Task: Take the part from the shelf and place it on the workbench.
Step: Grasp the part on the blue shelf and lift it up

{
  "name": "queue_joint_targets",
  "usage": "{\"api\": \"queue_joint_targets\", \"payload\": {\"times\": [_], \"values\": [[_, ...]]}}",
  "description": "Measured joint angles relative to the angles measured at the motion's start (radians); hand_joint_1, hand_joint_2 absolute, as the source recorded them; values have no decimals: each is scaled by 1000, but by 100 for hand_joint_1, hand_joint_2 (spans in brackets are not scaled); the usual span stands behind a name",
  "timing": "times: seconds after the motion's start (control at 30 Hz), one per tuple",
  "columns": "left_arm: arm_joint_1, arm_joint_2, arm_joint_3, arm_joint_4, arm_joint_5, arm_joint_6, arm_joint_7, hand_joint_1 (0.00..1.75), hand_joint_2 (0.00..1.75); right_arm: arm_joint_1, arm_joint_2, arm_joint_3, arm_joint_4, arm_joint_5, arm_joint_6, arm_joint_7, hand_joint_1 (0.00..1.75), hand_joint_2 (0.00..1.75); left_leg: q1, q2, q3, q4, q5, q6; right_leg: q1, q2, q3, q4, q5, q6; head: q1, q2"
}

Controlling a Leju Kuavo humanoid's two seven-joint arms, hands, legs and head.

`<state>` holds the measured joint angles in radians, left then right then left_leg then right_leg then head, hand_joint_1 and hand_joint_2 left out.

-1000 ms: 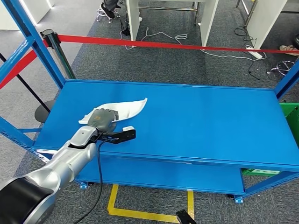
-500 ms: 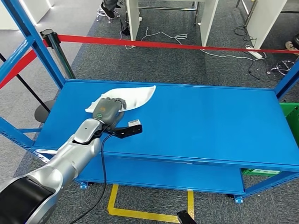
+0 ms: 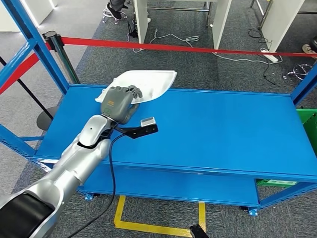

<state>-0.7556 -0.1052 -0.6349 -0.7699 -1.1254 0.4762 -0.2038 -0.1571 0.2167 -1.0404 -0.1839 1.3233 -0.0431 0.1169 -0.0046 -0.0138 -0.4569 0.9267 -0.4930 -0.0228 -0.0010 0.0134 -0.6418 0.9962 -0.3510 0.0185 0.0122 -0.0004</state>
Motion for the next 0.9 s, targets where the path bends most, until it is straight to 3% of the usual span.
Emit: {"api": "queue_joint_targets", "payload": {"times": [0.27, 0.53, 0.63, 0.73, 0.8, 0.9], "values": [[35, 17, -18, -87, 6, 0, 4, 175, 175, 2, 0, -7, 0, -8, -2, -3, 0, 175, 0, 0, 0, 0, 0, 0, 0, 0, 0, 0, 0, 0, 0, 0], [148, 35, -40, -209, 23, 6, 35, 175, 175, 9, 0, -30, 0, -22, -13, -15, 0, 175, -3, 0, -2, 6, -5, 7, -3, 0, 0, -2, 0, 3, 0, 0], [165, 44, -47, -231, 27, 5, 36, 175, 175, 10, 0, -34, 0, -23, -15, -17, 0, 175, -5, 0, -5, 12, -5, 13, -5, 0, 0, -3, 3, 9, 0, 0], [169, 48, -52, -250, 27, 5, 36, 175, 175, 10, -1, -37, 0, -23, -16, -19, 0, 175, -1, 3, -3, 1, 13, 26, -5, 0, -4, -6, 5, 22, 0, 0], [170, 48, -54, -257, 29, 5, 36, 175, 175, 9, -3, -38, -1, -23, -16, -21, 0, 175, 8, 7, -1, -11, 27, 33, -3, -2, -28, 45, -32, 31, 5, 0], [181, 51, -56, -259, 30, 5, 36, 175, 175, 2, -4, -43, -1, -25, -16, -23, 0, 175, 10, 13, -2, -11, 28, 34, -9, -5, -96, 227, -113, 42, 10, 0]]}}
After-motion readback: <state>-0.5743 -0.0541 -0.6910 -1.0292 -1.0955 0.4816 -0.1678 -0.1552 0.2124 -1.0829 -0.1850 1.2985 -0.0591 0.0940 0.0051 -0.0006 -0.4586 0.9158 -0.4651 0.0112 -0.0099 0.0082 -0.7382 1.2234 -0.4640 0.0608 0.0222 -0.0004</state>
